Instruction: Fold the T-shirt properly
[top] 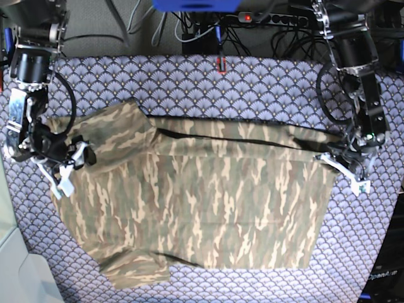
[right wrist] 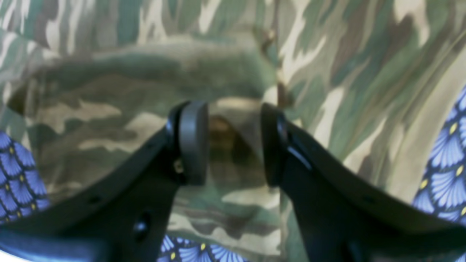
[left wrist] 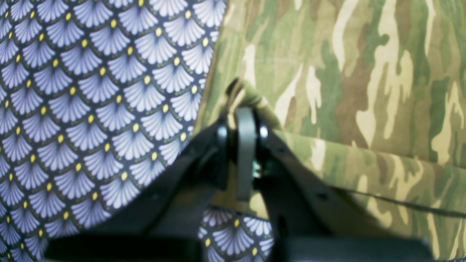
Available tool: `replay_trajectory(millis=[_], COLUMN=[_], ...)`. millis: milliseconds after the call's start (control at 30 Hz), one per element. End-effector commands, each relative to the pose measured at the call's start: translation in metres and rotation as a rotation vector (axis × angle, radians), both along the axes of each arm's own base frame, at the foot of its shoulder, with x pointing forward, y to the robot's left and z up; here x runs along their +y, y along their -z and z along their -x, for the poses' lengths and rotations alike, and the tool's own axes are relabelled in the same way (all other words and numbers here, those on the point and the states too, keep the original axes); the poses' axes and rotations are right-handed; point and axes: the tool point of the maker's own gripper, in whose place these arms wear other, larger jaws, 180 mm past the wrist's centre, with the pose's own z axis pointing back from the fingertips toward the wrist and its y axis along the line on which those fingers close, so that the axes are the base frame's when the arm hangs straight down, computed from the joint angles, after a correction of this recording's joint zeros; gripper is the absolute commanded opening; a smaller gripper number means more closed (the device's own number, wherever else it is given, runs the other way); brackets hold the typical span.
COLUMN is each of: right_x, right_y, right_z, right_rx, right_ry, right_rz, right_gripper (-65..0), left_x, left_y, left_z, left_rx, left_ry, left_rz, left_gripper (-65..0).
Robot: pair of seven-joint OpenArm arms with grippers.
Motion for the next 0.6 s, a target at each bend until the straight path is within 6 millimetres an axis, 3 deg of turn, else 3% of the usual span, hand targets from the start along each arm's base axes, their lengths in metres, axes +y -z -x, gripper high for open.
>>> replay_trajectory(millis=[0,367,433,567], right_x=[-0.006,0.01,0.011,0.015], right_y=[-0.021,0.004,0.006,0.008], right_z=[-0.016,-0.016,-0.013,-0.012], right_rx=[-0.066,-0.002,0.003,0.009], right_ry=[0.007,-0.024,-0.026,-0.039], right_rz=[-0.001,-0.035,-0.035,-0.032], right_gripper=[-40.2,-41.8,-47.2,-64.4], left_x=[0.007,0.007,0.007,0.007], left_y=[-0.018,-0.017,-0.017,-0.017], left_z=[-0.011,-0.011,-0.011,-0.011], left_rx=[-0.055,-0.052,-0.052,-0.052], left_ry=[-0.006,-0.006,-0.006,-0.006], left_rz=[-0.02,-0.02,-0.02,-0.02], left_gripper=[-64.5,-64.5,-64.5,-64.5])
